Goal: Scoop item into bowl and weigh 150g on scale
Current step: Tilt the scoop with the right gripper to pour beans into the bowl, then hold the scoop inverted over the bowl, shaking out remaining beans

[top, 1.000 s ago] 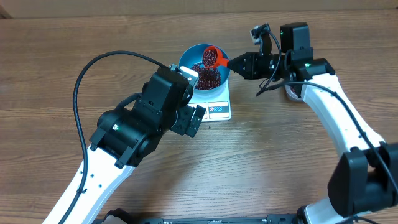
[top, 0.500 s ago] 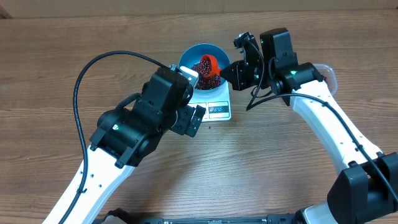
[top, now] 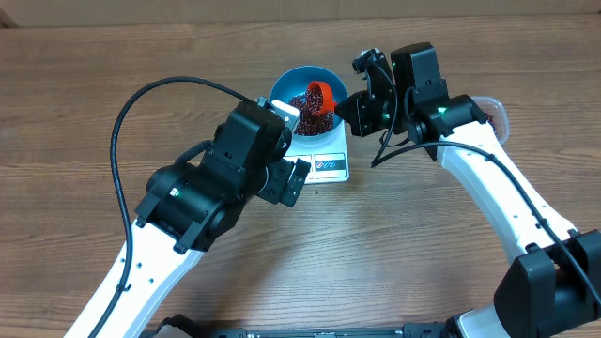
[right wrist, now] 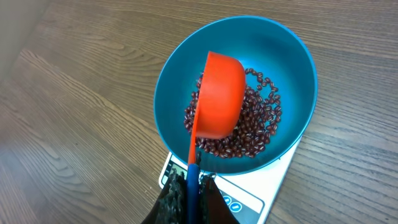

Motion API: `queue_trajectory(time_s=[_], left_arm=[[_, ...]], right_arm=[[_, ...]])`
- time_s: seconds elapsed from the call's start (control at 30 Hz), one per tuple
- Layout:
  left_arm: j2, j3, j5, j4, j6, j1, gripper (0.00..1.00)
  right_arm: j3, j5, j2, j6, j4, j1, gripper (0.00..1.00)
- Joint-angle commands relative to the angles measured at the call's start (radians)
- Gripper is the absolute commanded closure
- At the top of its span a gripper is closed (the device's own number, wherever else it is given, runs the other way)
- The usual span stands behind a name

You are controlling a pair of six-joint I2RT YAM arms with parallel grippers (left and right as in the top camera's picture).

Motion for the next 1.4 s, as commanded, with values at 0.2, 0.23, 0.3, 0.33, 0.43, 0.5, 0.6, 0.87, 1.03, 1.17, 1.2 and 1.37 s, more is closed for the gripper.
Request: queue_trajectory(time_s=[0.2, 0.23, 0.3, 0.33, 0.43, 0.5, 0.6, 0.87, 1.03, 1.17, 1.2, 1.37], left_arm=[[0.005, 0.004, 0.008, 0.003, 0.015, 0.007, 0.0], [0.005, 0.004, 0.008, 0.003, 0.015, 0.007, 0.0], [0.005, 0.004, 0.008, 0.003, 0.015, 0.007, 0.0], [0.005, 0.004, 0.008, 0.003, 0.015, 0.007, 0.01], [0.005, 0.004, 0.008, 0.003, 0.015, 0.007, 0.0], [0.005, 0.004, 0.008, 0.003, 0.015, 0.007, 0.0], [0.005, 0.004, 0.008, 0.003, 0.015, 0.007, 0.0], [0.005, 0.004, 0.008, 0.003, 0.015, 0.007, 0.0], [0.005, 0.004, 0.008, 0.003, 0.015, 0.007, 0.0], [0.005, 0.004, 0.008, 0.003, 0.015, 0.007, 0.0], [0.005, 0.004, 0.008, 0.003, 0.015, 0.007, 0.0], [0.005, 0.004, 0.008, 0.003, 0.015, 0.007, 0.0]], right_arm=[[0.087, 0.043, -0.033, -0.073, -0.011, 0.037, 0.96], [0.087, 0.069, -0.033, -0.086, -0.017, 0.048, 0.96], [0.087, 0.136, -0.033, -0.088, -0.029, 0.067, 0.96], [0.087, 0.173, -0.033, -0.088, -0.036, 0.077, 0.96], [0.087, 0.224, -0.033, -0.088, -0.043, 0.087, 0.96], [0.087, 0.223, -0.032, -0.088, -0.043, 0.088, 0.96], [0.087, 0.223, -0.033, -0.088, -0.043, 0.088, 0.96], [0.087, 0.223, -0.033, -0.088, -0.046, 0.088, 0.96], [0.087, 0.223, -0.033, -0.088, -0.055, 0.088, 0.96], [0.087, 0.223, -0.033, -0.088, -0.061, 0.088, 0.96], [0.087, 0.223, -0.033, -0.088, -0.061, 0.088, 0.96], [0.09, 0.224, -0.033, -0.088, -0.053, 0.088, 0.96]])
